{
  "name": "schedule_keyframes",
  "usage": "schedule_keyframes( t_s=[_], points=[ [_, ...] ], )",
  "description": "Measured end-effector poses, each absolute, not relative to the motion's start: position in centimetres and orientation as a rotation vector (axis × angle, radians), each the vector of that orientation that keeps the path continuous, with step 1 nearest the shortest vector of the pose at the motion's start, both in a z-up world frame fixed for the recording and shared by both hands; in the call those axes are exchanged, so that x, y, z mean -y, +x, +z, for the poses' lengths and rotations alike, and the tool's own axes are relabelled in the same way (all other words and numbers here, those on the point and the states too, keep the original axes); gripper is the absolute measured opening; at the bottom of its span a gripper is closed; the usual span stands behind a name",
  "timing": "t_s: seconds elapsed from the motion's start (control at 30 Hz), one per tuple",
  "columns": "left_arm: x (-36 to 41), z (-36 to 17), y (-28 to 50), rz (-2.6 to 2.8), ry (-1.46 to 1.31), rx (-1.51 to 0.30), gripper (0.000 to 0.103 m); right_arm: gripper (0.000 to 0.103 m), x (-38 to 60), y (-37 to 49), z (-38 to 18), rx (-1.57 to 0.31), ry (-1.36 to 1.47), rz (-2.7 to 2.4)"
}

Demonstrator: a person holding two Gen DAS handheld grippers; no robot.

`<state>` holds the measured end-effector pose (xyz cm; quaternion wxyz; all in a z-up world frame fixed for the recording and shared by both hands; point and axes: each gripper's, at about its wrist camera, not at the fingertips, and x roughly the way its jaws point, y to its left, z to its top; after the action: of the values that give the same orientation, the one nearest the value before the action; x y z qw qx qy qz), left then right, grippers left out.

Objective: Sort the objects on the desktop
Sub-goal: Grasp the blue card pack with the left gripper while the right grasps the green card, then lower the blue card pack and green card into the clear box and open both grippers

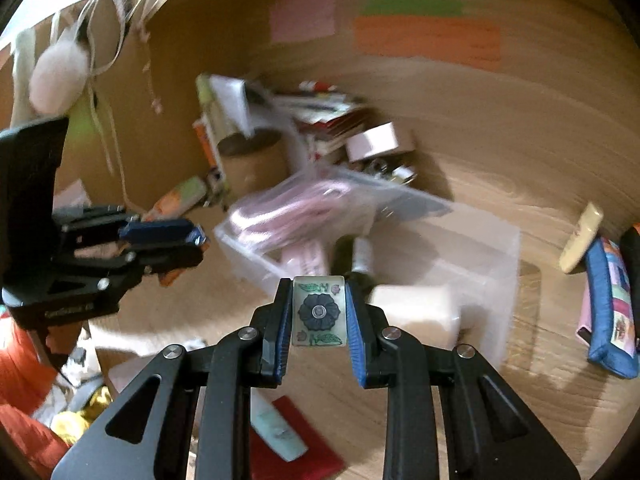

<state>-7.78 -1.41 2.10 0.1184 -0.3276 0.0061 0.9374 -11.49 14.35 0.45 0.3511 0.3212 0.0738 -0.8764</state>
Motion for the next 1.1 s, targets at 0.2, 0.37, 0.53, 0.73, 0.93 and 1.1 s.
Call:
schedule_keyframes(
  t_s=[0.2,0.37,0.53,0.73,0.93,1.1],
  points=[
    [-0.4,3.2,-10.2,2.714,-0.938,0.020,0.027,0.022,-16.4,-12.7,2.3,-0.132,0.764,-2.338],
    [-1.9,3.6,-11.9,2.705,-0.929,0.015,0.027,0.022,-18.7,-13.9,2.5,-0.065,0.759,-2.383],
    [-3.2,2.8,-14.0,2.670,-0.971,0.015,0.027,0.022,-20.5,-15.5,1.0,-0.036,0.824,-2.411],
    [-4.6,1.3,-16.4,2.638,-1.024,0.023,0.027,0.022,-21.3,-16.6,-0.5,-0.037,0.887,-2.407],
    [-5.5,-0.5,-17.2,2.623,-1.034,-0.013,0.027,0.022,-21.7,-16.8,-1.0,-0.039,0.900,-2.435],
    [-6.2,-1.1,-17.2,2.616,-1.036,-0.051,0.026,0.022,-21.5,-17.2,-1.5,-0.044,0.925,-2.435]
  ],
)
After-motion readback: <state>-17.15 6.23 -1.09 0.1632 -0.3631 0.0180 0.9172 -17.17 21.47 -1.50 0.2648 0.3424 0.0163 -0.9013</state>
